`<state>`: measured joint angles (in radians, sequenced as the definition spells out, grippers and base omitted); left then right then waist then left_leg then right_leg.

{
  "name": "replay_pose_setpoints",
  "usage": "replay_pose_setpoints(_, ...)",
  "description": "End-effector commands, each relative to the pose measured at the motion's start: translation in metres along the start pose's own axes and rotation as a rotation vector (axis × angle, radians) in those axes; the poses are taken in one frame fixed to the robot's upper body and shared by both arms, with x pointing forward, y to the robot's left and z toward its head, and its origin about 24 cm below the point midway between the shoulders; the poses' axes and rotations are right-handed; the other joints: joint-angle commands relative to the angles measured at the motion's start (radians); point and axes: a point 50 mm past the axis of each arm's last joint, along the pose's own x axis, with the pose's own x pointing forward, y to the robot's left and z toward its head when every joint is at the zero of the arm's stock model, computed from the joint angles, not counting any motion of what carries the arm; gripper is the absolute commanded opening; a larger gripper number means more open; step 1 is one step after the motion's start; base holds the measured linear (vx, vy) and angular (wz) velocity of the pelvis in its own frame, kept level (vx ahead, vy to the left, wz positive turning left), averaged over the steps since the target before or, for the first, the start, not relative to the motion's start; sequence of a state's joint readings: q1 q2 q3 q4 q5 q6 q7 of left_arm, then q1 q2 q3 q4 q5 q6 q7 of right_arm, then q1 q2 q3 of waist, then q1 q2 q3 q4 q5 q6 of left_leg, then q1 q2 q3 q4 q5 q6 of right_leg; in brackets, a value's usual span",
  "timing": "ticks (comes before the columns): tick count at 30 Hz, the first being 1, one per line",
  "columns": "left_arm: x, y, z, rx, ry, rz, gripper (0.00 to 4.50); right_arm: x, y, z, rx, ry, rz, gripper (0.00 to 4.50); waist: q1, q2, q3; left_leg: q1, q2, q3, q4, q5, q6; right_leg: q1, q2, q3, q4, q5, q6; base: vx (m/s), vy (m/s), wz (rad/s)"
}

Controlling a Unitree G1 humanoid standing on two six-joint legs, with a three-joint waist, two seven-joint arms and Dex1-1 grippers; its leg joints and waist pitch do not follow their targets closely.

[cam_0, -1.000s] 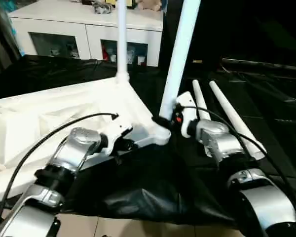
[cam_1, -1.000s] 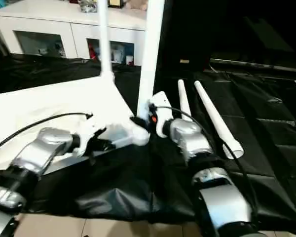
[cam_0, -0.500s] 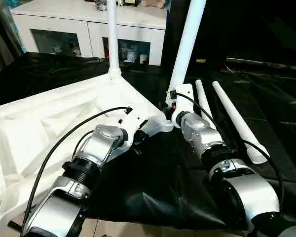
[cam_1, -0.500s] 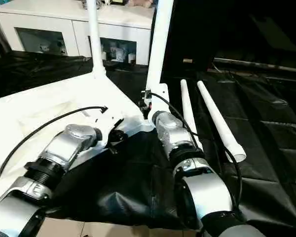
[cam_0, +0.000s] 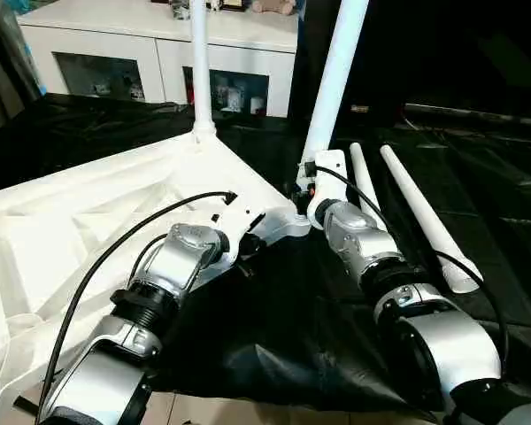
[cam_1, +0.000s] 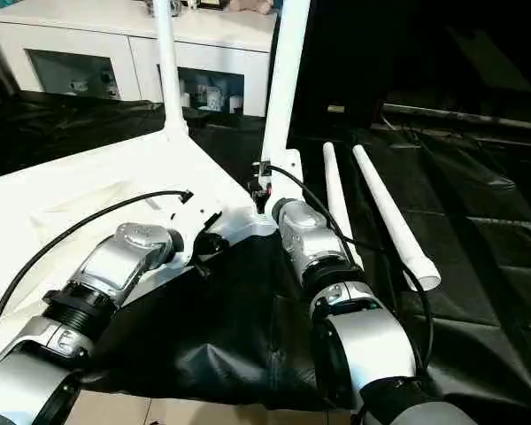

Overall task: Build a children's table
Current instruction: Insert table leg to table base

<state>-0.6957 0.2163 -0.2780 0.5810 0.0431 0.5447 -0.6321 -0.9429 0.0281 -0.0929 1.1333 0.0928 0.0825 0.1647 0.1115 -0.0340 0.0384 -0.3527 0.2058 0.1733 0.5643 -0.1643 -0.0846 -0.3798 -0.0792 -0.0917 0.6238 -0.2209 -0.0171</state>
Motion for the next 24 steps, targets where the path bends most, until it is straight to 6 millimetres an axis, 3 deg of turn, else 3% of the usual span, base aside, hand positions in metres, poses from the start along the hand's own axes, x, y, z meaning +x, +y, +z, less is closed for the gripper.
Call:
replay_pose_setpoints(1,-0.010,0.021,0.013,0.008,-0.026,0.157,0.00,-0.003,0.020,-0.046,0.070,0.192,0.090,2.65,-0.005,0.012,-0.041,0.008,0.031,-0.013,-0.079,-0.337,-0.043,0.022,-0.076,0.062,-0.100,-0.299,-0.119,0.000,0.000,0.00)
replay_pose_setpoints(3,-0.010,0.022,0.013,0.009,-0.030,0.154,0.00,-0.002,0.021,-0.040,0.063,0.177,0.106,2.67,-0.006,0.014,-0.044,0.005,0.031,-0.014,-0.079,-0.327,-0.042,0.025,-0.077,0.062,-0.097,-0.281,-0.123,0.000,0.000,0.00)
replay_pose_setpoints(4,-0.010,0.022,0.014,0.010,-0.034,0.149,0.00,-0.001,0.022,-0.037,0.061,0.166,0.114,3.03,-0.011,0.014,-0.047,-0.001,0.031,-0.015,-0.078,-0.300,-0.045,0.032,-0.075,0.061,-0.089,-0.236,-0.130,0.000,0.000,0.00)
replay_pose_setpoints(5,-0.011,0.022,0.014,0.011,-0.039,0.144,0.00,-0.001,0.022,-0.033,0.062,0.153,0.126,3.03,-0.014,0.015,-0.048,-0.002,0.031,-0.015,-0.078,-0.285,-0.044,0.033,-0.074,0.061,-0.087,-0.206,-0.135,0.000,0.000,0.00)
replay_pose_setpoints(7,-0.012,0.022,0.013,0.015,-0.044,0.133,0.00,0.000,0.021,-0.027,0.065,0.136,0.143,3.20,-0.021,0.014,-0.051,-0.005,0.029,-0.011,-0.071,-0.231,-0.026,0.038,-0.073,0.060,-0.079,-0.111,-0.165,0.000,0.000,0.00)
replay_pose_setpoints(12,-0.015,0.022,0.012,0.041,-0.069,0.088,0.00,-0.001,0.013,-0.014,0.057,0.095,0.198,3.57,-0.020,0.014,-0.062,-0.007,0.025,-0.006,-0.056,-0.093,0.021,0.048,-0.068,0.059,-0.058,0.105,-0.221,0.000,0.000,0.00)
replay_pose_setpoints(13,-0.016,0.022,0.012,0.044,-0.070,0.085,0.00,-0.001,0.012,-0.013,0.056,0.093,0.201,3.78,-0.019,0.015,-0.068,-0.012,0.023,-0.005,-0.049,-0.040,0.038,0.050,-0.066,0.058,-0.047,0.189,-0.235,0.000,0.000,0.00)
replay_pose_setpoints(15,-0.017,0.022,0.012,0.053,-0.078,0.079,0.00,-0.002,0.009,-0.011,0.044,0.081,0.203,3.90,-0.018,0.016,-0.066,-0.012,0.023,-0.003,-0.046,-0.017,0.061,0.046,-0.064,0.056,-0.044,0.241,-0.256,0.000,0.000,0.00)
replay_pose_setpoints(18,-0.018,0.022,0.011,0.053,-0.075,0.071,0.00,-0.002,0.006,-0.007,0.024,0.058,0.207,4.07,-0.016,0.017,-0.062,-0.010,0.026,-0.002,-0.048,-0.063,0.060,0.045,-0.069,0.056,-0.049,0.177,-0.264,0.000,0.000,0.00)
replay_pose_setpoints(20,-0.018,0.022,0.010,0.055,-0.072,0.070,0.00,-0.003,0.004,-0.005,0.020,0.047,0.207,4.23,-0.016,0.020,-0.060,-0.009,0.028,-0.003,-0.050,-0.088,0.042,0.046,-0.070,0.057,-0.052,0.136,-0.259,0.000,0.000,0.00)
replay_pose_setpoints(24,-0.018,0.021,0.011,0.067,-0.073,0.063,0.00,-0.003,0.002,-0.005,0.029,0.041,0.205,4.23,-0.015,0.021,-0.059,-0.009,0.028,-0.003,-0.049,-0.083,0.035,0.046,-0.069,0.058,-0.051,0.130,-0.257,0.000,0.000,0.00)
